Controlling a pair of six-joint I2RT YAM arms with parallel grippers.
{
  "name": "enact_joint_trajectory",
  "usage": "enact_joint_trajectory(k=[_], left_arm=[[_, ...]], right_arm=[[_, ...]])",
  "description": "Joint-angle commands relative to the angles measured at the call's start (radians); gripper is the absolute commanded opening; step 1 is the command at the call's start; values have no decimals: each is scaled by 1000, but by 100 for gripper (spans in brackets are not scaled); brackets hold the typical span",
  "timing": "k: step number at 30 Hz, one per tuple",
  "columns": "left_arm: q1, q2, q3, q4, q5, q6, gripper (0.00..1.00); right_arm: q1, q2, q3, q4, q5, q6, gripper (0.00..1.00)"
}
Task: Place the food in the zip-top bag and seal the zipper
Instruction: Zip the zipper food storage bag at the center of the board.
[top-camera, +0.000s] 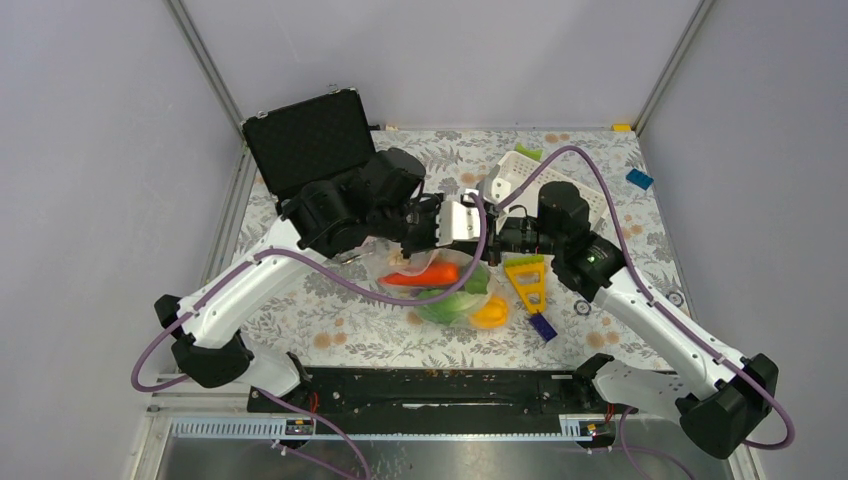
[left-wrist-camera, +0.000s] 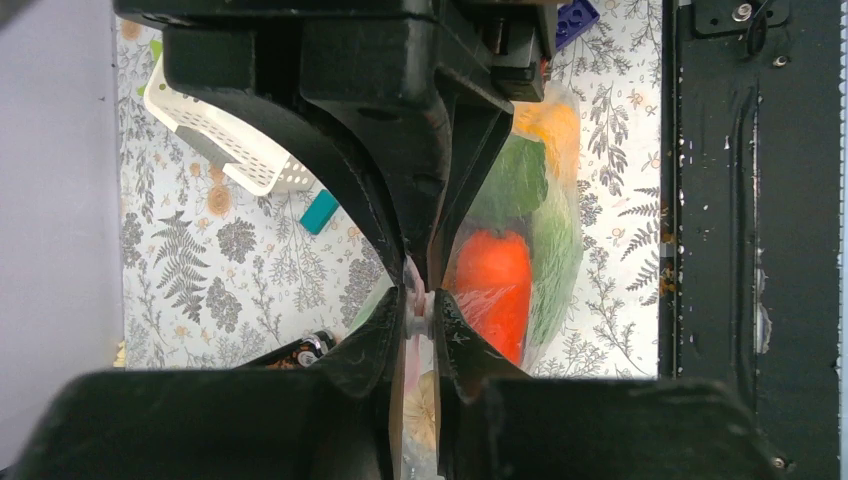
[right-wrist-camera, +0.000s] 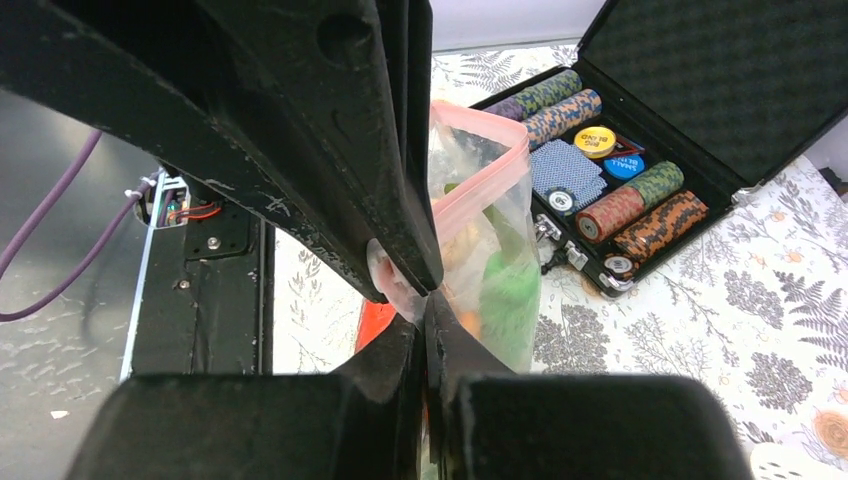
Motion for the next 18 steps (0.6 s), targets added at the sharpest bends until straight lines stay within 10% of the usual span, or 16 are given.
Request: enact_joint_trajectory(k=[1,18], left_arm=[[-5,-26,-36,-25,-51,47,0],[25,-49,-178,12,-176,34,15]], right_arm=[[5,-57,9,82,62,-23,0],[4,-196,-187,423,211,165,0]])
